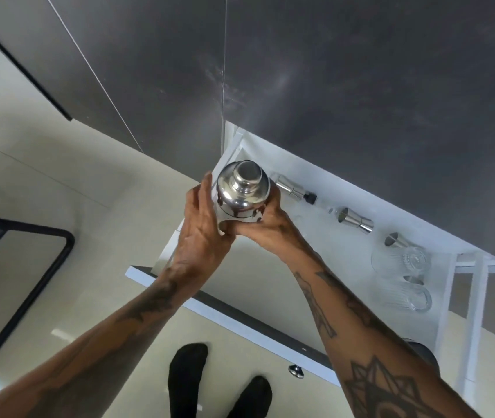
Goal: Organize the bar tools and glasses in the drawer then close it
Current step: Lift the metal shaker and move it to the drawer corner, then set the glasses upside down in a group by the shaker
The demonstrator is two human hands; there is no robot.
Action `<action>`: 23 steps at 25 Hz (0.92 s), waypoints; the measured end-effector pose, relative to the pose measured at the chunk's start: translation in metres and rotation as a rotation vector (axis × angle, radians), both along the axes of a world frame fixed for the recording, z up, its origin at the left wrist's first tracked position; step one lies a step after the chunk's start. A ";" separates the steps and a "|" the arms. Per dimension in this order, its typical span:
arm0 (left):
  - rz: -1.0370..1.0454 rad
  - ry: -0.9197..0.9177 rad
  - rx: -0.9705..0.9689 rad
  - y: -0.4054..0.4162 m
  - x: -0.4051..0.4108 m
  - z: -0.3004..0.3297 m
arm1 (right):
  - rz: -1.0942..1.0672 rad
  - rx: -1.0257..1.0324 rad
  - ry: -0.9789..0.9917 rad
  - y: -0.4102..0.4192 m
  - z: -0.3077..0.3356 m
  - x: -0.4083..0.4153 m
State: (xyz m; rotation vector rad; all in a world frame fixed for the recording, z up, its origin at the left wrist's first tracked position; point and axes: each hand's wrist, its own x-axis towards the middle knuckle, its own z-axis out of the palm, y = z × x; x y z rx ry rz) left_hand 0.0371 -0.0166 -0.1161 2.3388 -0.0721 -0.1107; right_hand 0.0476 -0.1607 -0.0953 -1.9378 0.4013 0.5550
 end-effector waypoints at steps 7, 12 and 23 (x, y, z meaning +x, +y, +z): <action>-0.505 -0.275 0.048 -0.026 -0.062 0.012 | -0.139 -0.604 0.186 -0.107 0.031 -0.158; -0.721 -0.018 0.681 -0.127 -0.005 -0.023 | -0.115 -0.549 0.256 -0.105 -0.006 -0.200; -0.568 0.148 0.330 -0.067 -0.012 -0.018 | -0.542 -0.395 0.020 -0.110 -0.018 -0.188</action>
